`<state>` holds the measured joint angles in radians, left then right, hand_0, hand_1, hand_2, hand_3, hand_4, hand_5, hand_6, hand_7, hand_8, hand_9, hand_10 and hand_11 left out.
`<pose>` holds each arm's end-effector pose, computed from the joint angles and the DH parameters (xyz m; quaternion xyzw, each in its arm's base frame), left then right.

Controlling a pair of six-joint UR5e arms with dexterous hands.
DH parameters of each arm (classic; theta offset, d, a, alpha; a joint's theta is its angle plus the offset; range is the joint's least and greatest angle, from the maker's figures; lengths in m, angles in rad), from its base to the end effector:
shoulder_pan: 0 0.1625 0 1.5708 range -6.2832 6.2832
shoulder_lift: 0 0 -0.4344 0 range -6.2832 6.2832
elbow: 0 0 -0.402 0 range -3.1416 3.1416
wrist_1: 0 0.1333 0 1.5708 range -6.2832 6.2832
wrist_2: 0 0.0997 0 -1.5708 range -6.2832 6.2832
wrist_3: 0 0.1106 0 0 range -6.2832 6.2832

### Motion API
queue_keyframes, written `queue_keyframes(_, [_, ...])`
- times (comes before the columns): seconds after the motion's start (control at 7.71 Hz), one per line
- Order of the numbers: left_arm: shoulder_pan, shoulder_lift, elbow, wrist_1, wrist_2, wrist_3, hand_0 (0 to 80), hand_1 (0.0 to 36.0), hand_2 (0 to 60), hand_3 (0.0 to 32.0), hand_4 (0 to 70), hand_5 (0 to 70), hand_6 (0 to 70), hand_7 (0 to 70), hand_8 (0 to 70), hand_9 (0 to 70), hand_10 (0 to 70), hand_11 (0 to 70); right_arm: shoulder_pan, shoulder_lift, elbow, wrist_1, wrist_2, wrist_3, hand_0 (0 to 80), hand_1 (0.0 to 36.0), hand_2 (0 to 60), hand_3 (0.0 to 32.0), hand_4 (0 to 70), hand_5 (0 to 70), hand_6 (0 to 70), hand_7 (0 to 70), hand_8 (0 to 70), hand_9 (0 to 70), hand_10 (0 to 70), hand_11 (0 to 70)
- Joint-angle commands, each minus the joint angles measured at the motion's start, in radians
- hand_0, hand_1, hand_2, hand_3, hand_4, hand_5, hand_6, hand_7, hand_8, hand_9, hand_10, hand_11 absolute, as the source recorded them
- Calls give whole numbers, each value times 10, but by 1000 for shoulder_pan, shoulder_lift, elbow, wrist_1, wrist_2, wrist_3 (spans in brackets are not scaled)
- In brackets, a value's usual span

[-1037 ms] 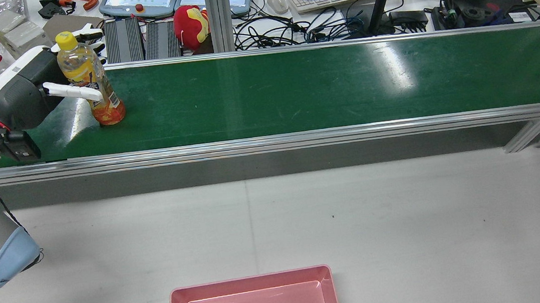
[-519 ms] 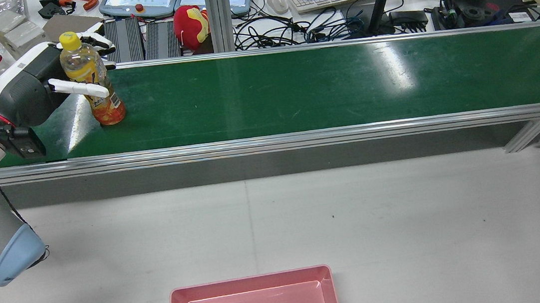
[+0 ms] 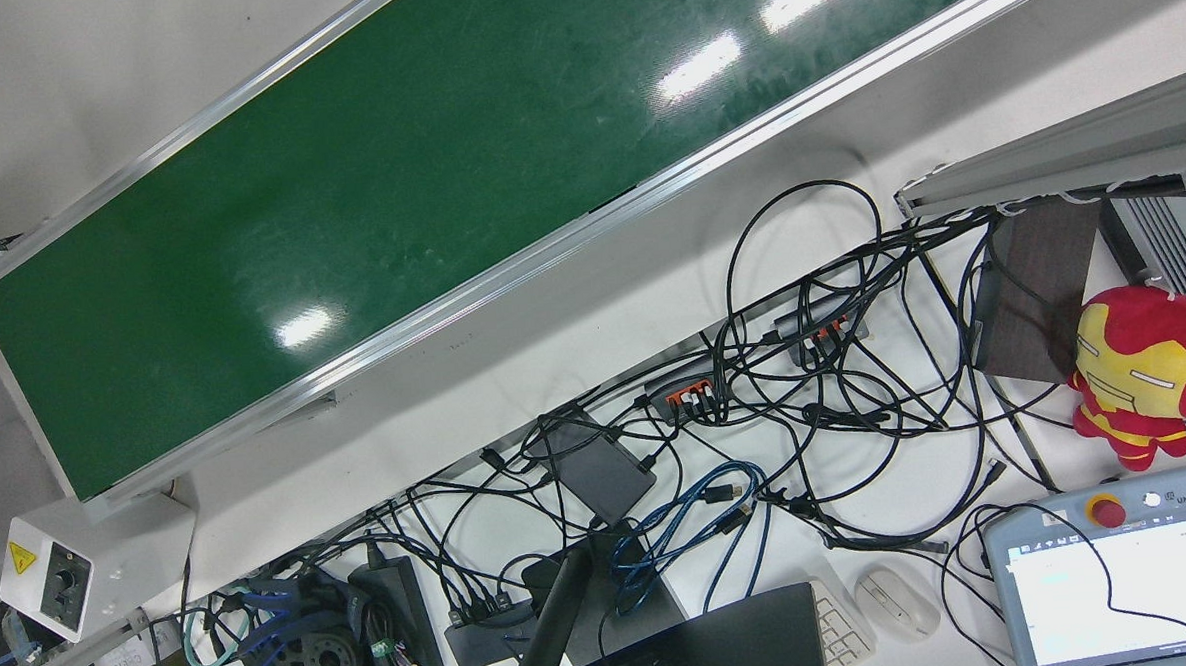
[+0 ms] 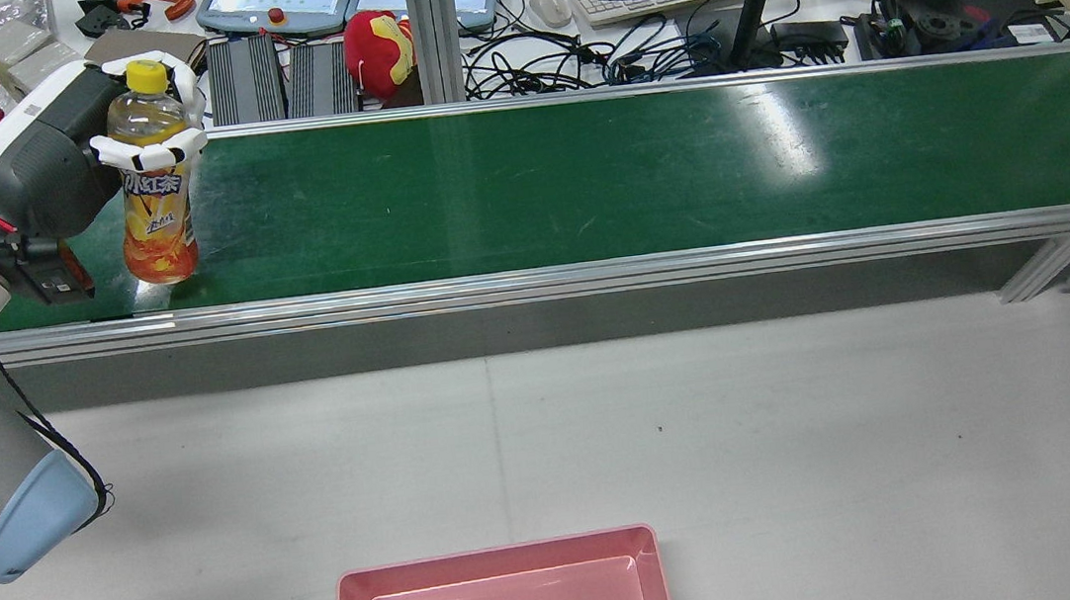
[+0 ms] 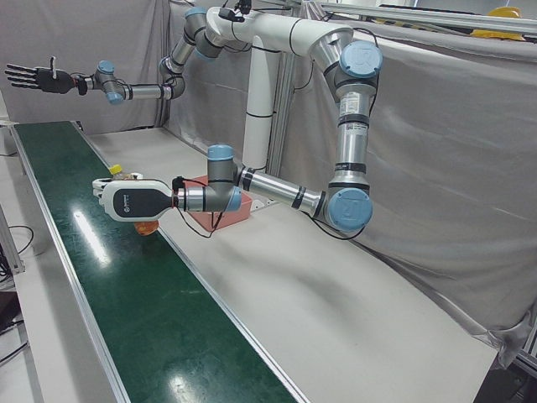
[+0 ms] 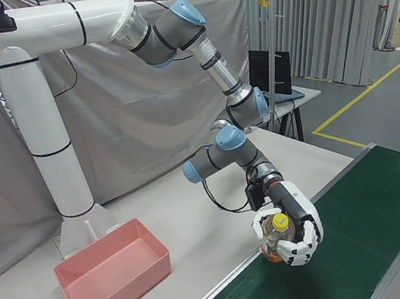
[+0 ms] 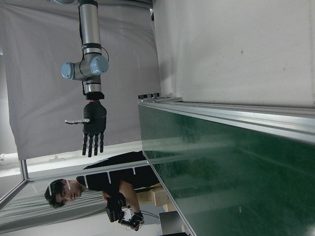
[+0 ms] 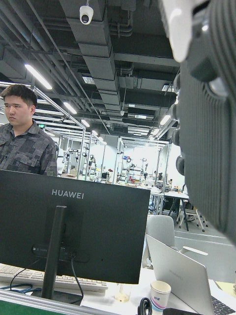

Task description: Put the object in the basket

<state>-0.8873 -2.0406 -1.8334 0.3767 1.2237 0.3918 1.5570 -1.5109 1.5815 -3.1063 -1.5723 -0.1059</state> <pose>0.2639 -0.5947 0.3383 -0.0200 0.8145 -0.5556 0.1662 0.1256 -0.5493 0.6552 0.0337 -0.7428 0.6675 0.0406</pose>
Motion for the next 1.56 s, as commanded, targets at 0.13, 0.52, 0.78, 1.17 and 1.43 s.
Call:
queue_keyframes(0.13, [50, -18, -125, 108, -4, 2, 535, 221, 600, 0, 471, 700, 577, 594, 700, 700, 700, 700, 0, 0, 2, 0, 0, 0, 0, 0, 0, 0, 0, 0, 0, 0, 0, 0, 0, 0])
queue_keyframes(0.52, [230, -131, -223, 305, 4, 10, 520, 203, 600, 0, 466, 700, 593, 602, 700, 700, 690, 700, 0, 0, 2, 0, 0, 2, 0, 0, 0, 0, 0, 0, 0, 0, 0, 0, 0, 0])
queue_keyframes(0.78, [336, -144, -254, 332, 2, 19, 527, 206, 600, 0, 453, 700, 587, 596, 700, 700, 678, 700, 0, 0, 0, 0, 0, 0, 0, 0, 0, 0, 0, 0, 0, 0, 0, 0, 0, 0])
queue_keyframes(1.17, [520, -161, -262, 340, -9, 25, 540, 220, 600, 0, 441, 700, 580, 587, 700, 700, 674, 700, 0, 1, 0, 0, 0, 0, 0, 0, 0, 0, 0, 0, 0, 0, 0, 0, 0, 0])
queue_keyframes(1.43, [589, -155, -256, 346, -19, 68, 533, 214, 600, 0, 436, 700, 596, 595, 700, 700, 666, 700, 0, 1, 0, 0, 0, 0, 0, 0, 0, 0, 0, 0, 0, 0, 0, 0, 0, 0])
